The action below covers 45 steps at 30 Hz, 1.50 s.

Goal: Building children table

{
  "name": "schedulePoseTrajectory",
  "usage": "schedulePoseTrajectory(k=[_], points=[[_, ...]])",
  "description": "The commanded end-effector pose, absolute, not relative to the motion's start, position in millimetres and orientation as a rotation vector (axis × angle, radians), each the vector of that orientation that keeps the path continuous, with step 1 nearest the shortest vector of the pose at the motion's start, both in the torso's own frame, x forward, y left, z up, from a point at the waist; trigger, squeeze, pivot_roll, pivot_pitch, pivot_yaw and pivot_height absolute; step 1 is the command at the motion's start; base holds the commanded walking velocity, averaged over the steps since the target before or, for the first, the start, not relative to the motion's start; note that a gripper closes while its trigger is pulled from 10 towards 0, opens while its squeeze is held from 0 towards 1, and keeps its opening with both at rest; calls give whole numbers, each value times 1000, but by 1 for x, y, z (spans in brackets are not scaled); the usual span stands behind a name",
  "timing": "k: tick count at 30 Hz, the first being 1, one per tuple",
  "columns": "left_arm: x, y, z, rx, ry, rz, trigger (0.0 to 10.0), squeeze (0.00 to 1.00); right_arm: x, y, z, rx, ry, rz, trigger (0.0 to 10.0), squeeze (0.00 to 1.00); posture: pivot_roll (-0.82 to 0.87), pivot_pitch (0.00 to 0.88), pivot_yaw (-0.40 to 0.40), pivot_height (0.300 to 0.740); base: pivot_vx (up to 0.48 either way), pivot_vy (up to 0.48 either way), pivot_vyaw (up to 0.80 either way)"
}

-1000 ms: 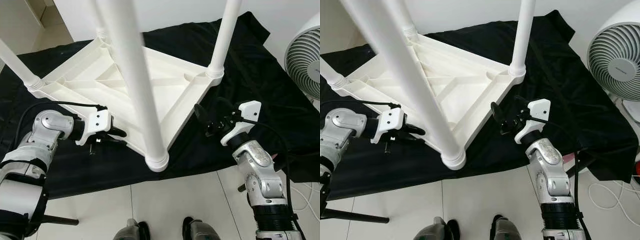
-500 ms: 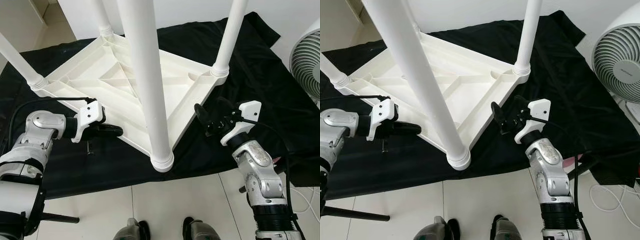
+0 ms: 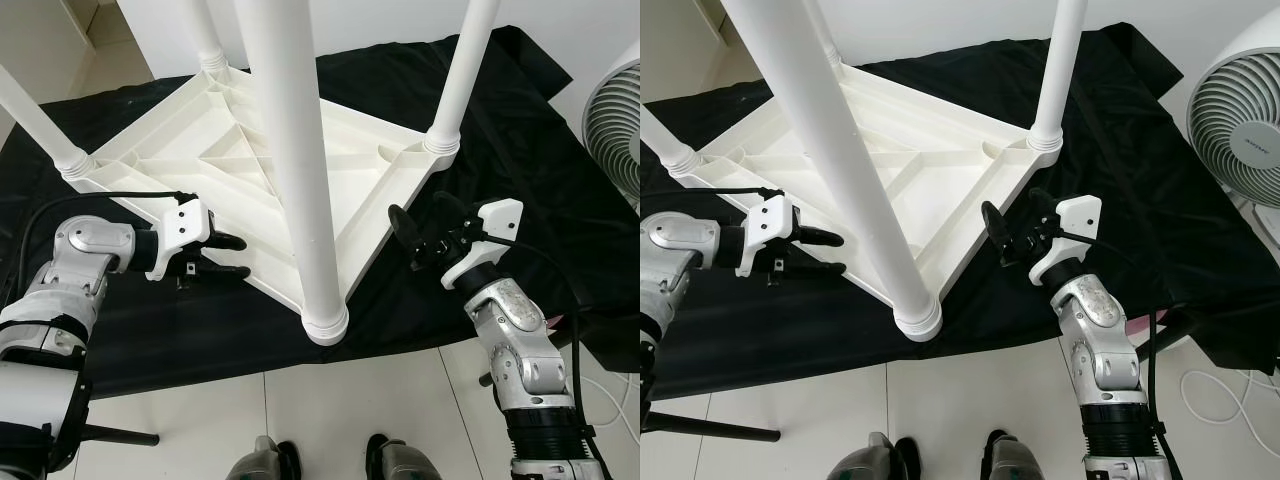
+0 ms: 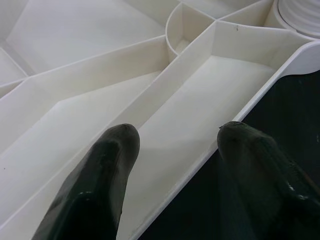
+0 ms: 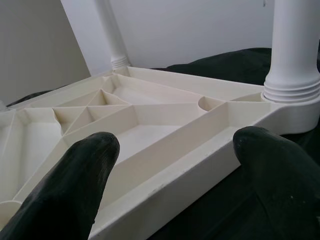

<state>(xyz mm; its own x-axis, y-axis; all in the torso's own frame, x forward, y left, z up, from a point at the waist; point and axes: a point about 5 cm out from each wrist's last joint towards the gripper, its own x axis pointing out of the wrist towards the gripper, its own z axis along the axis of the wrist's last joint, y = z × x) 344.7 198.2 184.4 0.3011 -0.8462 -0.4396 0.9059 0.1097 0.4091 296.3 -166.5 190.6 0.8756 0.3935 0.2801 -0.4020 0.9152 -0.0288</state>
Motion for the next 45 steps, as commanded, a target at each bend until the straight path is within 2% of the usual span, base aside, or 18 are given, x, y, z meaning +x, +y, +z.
schedulePoseTrajectory(k=[1,3,4,16,18,24,25,26,28,29,38,45], points=[[340,202,179,706,164,-1355,10000,1000,294,-164,188,35,-275,419,10000,0,-117,173,152,740,0,0,0],[341,201,176,721,169,-1346,10000,1000,293,-164,188,36,-275,418,10000,0,-117,173,152,740,0,0,0],[341,199,172,730,178,-1332,10000,0,293,-164,189,37,-276,414,10000,0,-119,175,156,740,0,0,0],[346,195,155,721,248,-1247,10000,0,293,-166,190,35,-281,399,10000,0,-124,179,158,740,0,0,0],[352,199,150,729,306,-1150,10000,0,294,-165,190,36,-281,398,10000,0,-124,179,158,740,0,0,0],[357,210,141,757,409,-1021,10000,0,293,-165,190,36,-282,396,10000,0,-124,186,158,740,0,0,0],[359,217,137,726,466,-945,10000,0,293,-165,190,35,-282,394,10000,0,-124,186,160,740,0,0,0],[360,219,136,707,483,-916,8392,0,293,-165,191,34,-282,394,10000,0,-124,186,160,740,0,0,0],[360,219,136,707,483,-916,8392,0,293,-165,191,34,-282,394,10000,0,-124,186,160,740,0,0,0],[360,220,135,698,494,-898,0,0,293,-165,191,34,-283,394,10000,0,-124,186,160,740,0,0,0],[362,226,135,709,511,-842,0,0,292,-165,190,34,-281,390,10000,0,-126,188,161,740,0,0,0],[366,239,142,702,496,-716,0,0,293,-163,190,38,-281,393,10000,0,-121,188,162,740,0,0,0]])
